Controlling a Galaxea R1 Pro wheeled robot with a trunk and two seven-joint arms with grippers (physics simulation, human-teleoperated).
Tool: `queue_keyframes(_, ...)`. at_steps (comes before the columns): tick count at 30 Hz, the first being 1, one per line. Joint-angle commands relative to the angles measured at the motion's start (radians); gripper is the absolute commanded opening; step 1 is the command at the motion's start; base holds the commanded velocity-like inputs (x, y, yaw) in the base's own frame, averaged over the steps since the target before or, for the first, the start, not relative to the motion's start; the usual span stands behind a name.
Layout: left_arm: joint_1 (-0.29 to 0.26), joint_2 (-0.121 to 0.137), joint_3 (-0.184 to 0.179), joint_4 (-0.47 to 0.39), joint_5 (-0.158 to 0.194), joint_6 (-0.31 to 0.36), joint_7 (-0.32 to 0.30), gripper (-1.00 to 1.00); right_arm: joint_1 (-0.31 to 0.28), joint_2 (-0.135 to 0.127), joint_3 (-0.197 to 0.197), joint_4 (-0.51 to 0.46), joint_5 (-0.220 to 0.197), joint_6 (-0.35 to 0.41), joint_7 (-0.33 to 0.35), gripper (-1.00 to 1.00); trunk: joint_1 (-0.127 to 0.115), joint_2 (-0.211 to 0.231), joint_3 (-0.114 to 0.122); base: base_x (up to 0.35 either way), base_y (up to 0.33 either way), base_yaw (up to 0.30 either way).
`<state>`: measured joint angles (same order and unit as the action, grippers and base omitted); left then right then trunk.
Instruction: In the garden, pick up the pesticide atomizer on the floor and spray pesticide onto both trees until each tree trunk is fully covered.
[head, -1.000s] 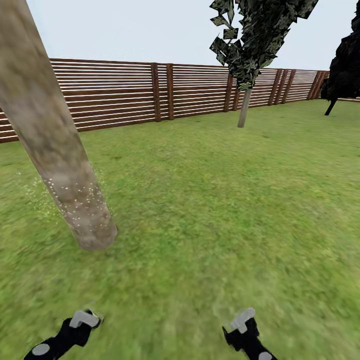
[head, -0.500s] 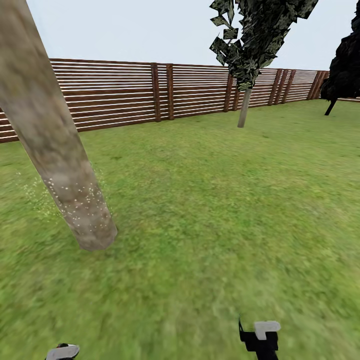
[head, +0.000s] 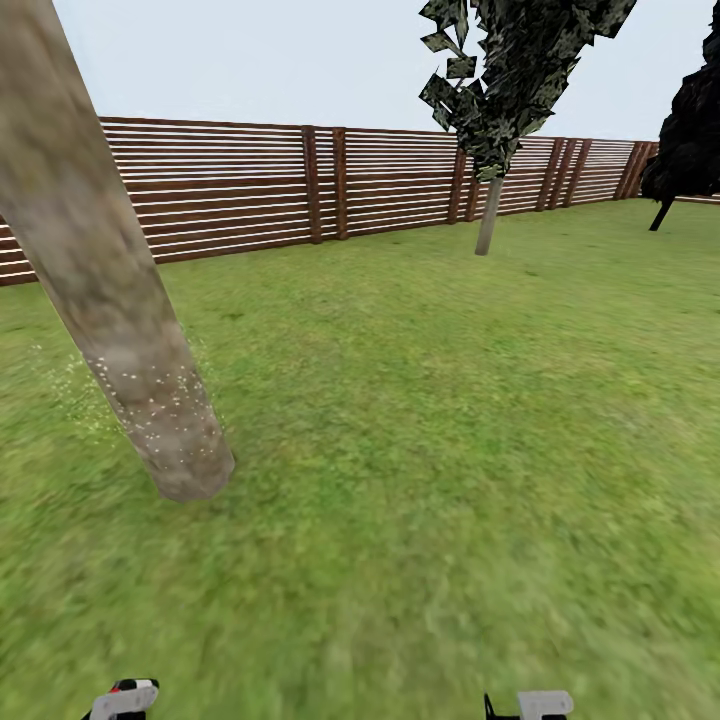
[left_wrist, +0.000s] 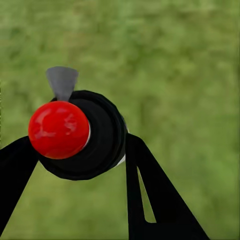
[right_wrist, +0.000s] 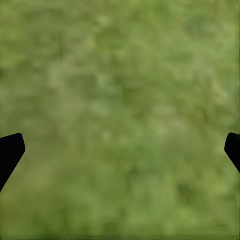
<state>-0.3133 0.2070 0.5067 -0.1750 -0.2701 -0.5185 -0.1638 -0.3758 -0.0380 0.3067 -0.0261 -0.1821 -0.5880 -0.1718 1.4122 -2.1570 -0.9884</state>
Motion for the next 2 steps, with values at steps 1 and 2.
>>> queue_keyframes(1,0.000,0.000,0.000,0.001,0.002,0.000,0.000,-1.00,0.000,0.000,0.000,0.000,0.000,0.000,0.000,1.00,0.000,0.000,0.000,0.000,0.000,0.000)
queue_keyframes(2,0.000,0.000,0.001,0.001,0.003,0.000,0.000,-1.00,0.000,0.001,0.000,0.000,0.001,0.000,0.000,1.00,0.000,0.000,0.000,0.000,0.000,0.000)
